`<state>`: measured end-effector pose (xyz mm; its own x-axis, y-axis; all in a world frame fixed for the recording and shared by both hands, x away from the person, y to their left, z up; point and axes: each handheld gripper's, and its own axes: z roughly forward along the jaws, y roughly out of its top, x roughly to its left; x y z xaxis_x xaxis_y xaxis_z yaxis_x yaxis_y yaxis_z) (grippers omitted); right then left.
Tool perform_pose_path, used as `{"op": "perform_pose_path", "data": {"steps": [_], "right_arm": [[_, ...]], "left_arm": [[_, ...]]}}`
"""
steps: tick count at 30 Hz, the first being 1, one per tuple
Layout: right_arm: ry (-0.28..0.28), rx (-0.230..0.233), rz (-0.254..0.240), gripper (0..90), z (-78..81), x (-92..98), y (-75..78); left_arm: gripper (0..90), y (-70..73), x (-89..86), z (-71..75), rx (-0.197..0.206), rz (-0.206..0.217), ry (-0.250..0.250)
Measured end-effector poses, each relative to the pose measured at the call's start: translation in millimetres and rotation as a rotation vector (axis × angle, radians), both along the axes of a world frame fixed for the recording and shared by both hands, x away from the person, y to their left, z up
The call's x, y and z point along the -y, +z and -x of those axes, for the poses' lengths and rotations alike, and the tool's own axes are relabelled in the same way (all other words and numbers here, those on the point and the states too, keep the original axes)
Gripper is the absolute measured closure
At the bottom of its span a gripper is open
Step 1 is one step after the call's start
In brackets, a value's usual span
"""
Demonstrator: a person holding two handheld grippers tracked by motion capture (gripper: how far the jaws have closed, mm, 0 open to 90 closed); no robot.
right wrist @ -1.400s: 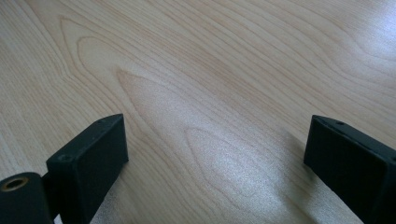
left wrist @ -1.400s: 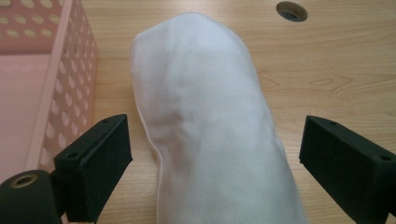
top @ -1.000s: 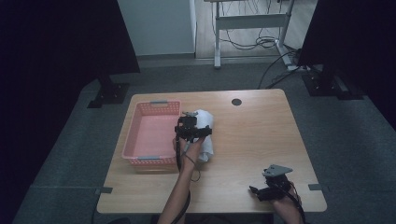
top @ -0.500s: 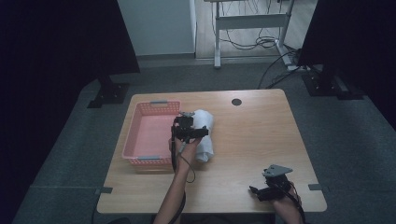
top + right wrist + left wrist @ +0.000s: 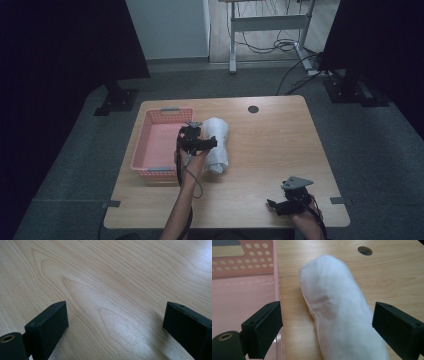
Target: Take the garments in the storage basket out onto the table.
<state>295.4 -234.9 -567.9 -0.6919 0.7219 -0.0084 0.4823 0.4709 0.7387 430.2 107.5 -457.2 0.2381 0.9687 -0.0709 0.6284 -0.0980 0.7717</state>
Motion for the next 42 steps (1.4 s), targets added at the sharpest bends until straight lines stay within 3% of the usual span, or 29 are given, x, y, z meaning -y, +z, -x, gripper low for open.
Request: {"op": "perform_pose_path", "data": {"steps": [18,42], "right_arm": [[0.000,0.003,0.003,5.5,0.6,-0.2,0.1],[-0.006,0.008,0.006,5.3,1.4,-0.5,0.2]], "left_arm": [[9.0,-1.1,-17.2,9.1,0.006,0.032,0.005],[9.3,-2.9,-43.4,22.5,0.019,0.028,0.008]]}}
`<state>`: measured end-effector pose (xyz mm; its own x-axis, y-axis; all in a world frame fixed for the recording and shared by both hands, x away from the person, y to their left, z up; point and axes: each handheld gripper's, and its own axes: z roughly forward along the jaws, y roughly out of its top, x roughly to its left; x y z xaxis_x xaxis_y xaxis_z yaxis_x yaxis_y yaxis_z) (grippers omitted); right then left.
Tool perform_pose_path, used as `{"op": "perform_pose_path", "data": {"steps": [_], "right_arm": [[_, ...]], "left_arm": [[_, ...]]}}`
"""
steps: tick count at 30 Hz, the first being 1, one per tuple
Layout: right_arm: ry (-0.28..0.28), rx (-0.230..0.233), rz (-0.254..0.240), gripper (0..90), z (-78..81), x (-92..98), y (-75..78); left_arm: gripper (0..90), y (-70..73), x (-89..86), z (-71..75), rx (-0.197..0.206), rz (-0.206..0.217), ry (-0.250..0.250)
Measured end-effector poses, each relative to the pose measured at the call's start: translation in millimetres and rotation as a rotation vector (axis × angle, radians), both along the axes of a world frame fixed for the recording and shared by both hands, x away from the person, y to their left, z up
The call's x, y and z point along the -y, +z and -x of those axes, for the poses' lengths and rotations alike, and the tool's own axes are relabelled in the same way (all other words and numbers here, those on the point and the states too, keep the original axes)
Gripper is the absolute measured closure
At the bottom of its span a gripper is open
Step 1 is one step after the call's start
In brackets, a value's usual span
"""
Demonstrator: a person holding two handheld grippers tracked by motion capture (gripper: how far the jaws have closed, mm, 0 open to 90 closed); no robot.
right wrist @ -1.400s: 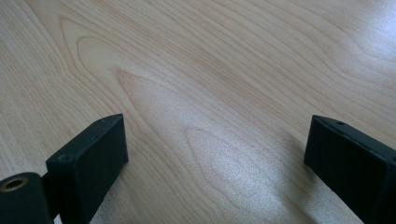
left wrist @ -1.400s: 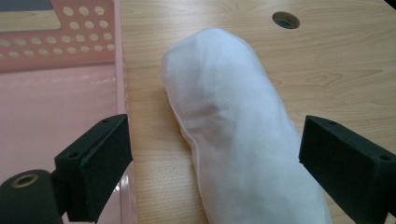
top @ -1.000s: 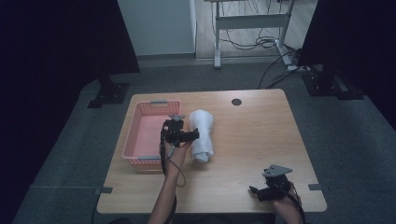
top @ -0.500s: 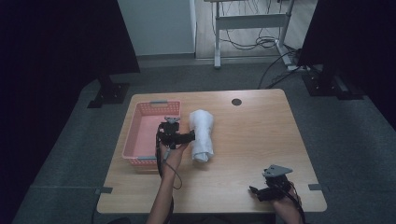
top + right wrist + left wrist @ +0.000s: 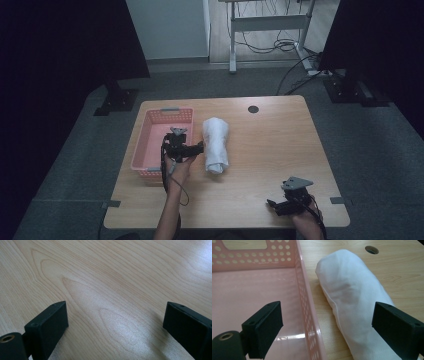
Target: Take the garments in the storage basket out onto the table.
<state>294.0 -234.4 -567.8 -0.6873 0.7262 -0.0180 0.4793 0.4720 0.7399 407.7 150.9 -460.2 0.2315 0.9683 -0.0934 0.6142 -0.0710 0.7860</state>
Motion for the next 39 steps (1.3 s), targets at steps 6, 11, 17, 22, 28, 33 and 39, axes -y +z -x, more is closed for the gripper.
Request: {"op": "perform_pose_path", "data": {"steps": [6,11,17,22,28,33,39], "right_arm": [[-0.003,0.001,0.000,5.3,0.4,-0.2,0.0],[-0.004,0.002,0.001,5.3,0.6,-0.3,0.0],[-0.005,0.005,0.003,5.3,0.9,-0.4,0.1],[-0.008,0.003,0.002,5.3,1.2,-0.6,0.1],[-0.009,0.004,0.003,5.3,1.3,-0.7,0.1],[-0.010,0.005,0.002,5.3,1.5,-0.9,0.0],[-0.012,0.008,0.004,5.3,1.9,-1.3,0.1]], "left_arm": [[9.3,0.4,-7.3,3.9,0.000,-0.003,0.001],[9.3,1.0,-11.9,6.6,0.002,-0.002,0.003],[9.4,-0.1,-17.5,11.5,0.003,0.000,-0.007],[9.4,-2.4,-23.7,15.0,-0.002,0.000,-0.002],[9.4,-4.1,-31.8,18.5,-0.004,0.014,0.003],[9.4,-5.2,-37.4,21.2,-0.006,0.019,0.008],[9.4,-6.4,-44.7,25.6,-0.007,0.033,0.008]]}}
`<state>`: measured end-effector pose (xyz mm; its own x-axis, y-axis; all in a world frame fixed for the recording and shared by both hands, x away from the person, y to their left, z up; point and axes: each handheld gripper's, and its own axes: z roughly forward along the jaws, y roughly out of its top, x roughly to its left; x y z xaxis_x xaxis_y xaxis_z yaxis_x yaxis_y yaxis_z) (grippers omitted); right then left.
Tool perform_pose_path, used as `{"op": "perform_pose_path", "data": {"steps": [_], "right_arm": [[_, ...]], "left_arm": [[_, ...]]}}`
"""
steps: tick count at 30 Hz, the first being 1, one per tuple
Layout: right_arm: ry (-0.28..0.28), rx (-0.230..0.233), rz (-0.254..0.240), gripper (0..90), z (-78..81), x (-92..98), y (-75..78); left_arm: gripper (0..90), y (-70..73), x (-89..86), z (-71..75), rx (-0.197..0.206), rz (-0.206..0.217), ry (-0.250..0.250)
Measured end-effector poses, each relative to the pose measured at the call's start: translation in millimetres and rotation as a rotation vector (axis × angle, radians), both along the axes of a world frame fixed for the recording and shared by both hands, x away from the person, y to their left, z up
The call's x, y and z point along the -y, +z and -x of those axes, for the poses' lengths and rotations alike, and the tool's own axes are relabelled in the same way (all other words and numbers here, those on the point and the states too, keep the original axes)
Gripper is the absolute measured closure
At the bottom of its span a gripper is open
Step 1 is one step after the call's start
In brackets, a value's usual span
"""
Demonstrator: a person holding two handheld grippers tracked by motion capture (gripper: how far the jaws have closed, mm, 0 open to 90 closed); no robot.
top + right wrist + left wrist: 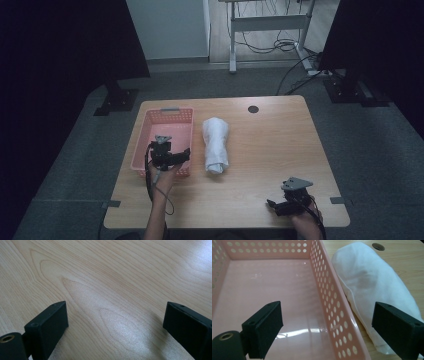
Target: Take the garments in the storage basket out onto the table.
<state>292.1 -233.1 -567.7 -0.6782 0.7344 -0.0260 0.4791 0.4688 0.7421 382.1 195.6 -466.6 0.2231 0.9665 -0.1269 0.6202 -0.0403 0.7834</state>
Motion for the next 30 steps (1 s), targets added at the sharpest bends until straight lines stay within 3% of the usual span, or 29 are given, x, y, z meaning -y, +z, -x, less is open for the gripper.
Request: {"op": "perform_pose_path", "data": {"steps": [30], "right_arm": [[-0.003,0.002,0.001,5.3,1.0,-0.8,0.1]], "left_arm": [[9.4,-8.8,-39.3,34.7,0.036,0.011,0.039]]}}
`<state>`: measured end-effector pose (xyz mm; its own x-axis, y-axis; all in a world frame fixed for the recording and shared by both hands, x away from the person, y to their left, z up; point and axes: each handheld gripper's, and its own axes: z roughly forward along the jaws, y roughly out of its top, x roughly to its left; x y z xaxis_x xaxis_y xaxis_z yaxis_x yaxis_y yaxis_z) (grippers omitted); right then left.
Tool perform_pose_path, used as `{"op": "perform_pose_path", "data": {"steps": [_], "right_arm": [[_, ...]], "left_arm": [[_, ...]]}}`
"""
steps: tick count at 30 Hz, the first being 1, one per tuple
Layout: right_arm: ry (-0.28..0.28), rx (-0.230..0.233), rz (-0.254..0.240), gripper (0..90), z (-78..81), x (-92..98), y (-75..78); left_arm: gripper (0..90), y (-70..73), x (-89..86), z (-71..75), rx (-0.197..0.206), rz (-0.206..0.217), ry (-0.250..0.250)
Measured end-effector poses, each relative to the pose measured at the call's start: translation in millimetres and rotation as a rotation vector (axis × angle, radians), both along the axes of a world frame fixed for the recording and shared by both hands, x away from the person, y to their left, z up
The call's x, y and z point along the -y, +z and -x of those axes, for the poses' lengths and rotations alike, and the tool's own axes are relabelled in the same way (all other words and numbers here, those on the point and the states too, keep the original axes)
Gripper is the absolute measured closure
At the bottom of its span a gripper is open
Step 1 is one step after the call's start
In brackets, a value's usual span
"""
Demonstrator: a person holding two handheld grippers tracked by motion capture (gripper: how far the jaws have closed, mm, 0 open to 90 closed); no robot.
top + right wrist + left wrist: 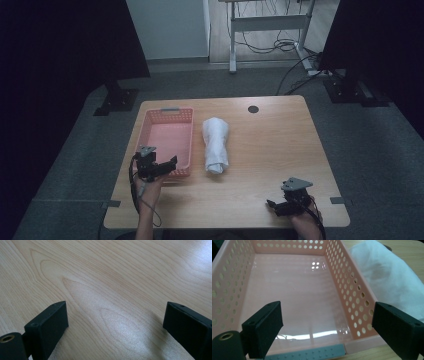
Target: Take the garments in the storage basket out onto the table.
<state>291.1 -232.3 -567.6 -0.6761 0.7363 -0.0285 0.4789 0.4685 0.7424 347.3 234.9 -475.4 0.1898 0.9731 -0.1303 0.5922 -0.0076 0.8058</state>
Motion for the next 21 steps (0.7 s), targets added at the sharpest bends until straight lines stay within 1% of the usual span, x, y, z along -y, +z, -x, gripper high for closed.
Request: {"op": "perform_pose_path", "data": {"steps": [2,13,21], "right_arm": [[0.000,0.000,0.000,5.3,0.0,0.0,0.0],[0.000,0.000,0.000,5.3,0.3,-0.3,0.0],[-0.002,-0.001,-0.001,5.3,0.3,-0.3,-0.1]], "left_arm": [[9.4,-1.4,-1.5,3.1,0.003,-0.007,0.003],[9.4,-4.6,-12.5,19.1,0.025,0.006,0.006],[9.4,-8.4,-20.8,27.9,0.035,-0.001,0.012]]}}
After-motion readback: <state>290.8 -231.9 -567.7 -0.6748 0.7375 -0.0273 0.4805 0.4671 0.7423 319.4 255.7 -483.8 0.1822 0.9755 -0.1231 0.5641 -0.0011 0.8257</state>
